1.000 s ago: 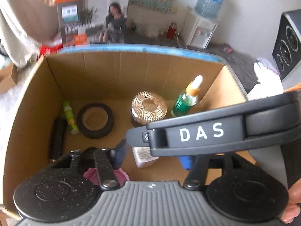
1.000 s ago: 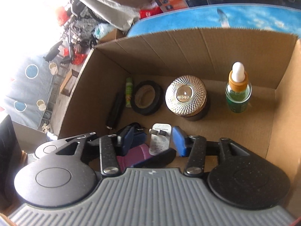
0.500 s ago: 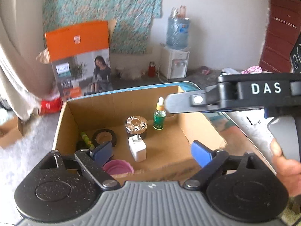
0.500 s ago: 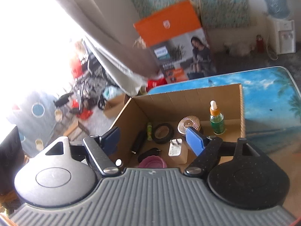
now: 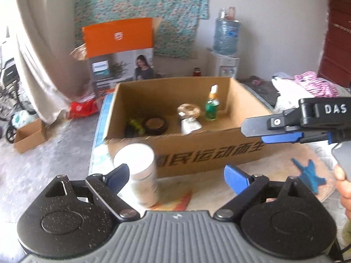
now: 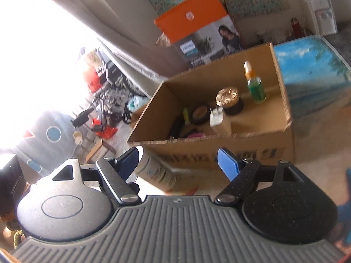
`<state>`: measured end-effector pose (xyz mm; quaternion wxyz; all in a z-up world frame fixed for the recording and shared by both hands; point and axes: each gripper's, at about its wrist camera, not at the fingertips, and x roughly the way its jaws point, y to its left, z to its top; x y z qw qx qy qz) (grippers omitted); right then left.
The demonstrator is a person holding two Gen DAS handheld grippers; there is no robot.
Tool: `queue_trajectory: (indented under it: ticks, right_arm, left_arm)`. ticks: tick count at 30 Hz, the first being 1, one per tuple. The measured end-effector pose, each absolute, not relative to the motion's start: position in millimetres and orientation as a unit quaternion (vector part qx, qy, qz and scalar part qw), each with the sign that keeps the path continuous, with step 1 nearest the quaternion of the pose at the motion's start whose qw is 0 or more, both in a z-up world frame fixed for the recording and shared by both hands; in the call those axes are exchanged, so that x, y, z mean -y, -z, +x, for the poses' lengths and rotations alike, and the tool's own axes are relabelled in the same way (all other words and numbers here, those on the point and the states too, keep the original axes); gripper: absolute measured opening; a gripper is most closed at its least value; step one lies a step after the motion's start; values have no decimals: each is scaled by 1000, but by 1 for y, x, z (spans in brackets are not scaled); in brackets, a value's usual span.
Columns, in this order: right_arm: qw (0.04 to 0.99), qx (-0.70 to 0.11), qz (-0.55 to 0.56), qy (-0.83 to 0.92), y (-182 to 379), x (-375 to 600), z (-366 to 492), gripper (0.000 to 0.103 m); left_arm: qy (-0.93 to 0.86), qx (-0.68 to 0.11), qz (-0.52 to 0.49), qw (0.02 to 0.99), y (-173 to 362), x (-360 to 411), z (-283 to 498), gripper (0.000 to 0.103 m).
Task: Organize rigid objects
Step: 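Withdraw the right gripper and lower it around the white supplement bottle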
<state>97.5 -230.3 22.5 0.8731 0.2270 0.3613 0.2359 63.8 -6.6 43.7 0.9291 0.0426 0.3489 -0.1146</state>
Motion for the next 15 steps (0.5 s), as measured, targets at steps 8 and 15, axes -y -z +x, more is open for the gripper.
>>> queue_trajectory:
  ticks: [8,15]
  right_arm:
    - [846,-390,236,-278,-8,188,114,79]
    - [831,-402,239,-301,-2,151,146,75]
  left_arm:
    - [67,-365,58,927,-15,-11,83,94]
    - [46,-379,59,922,5,-15,112,87]
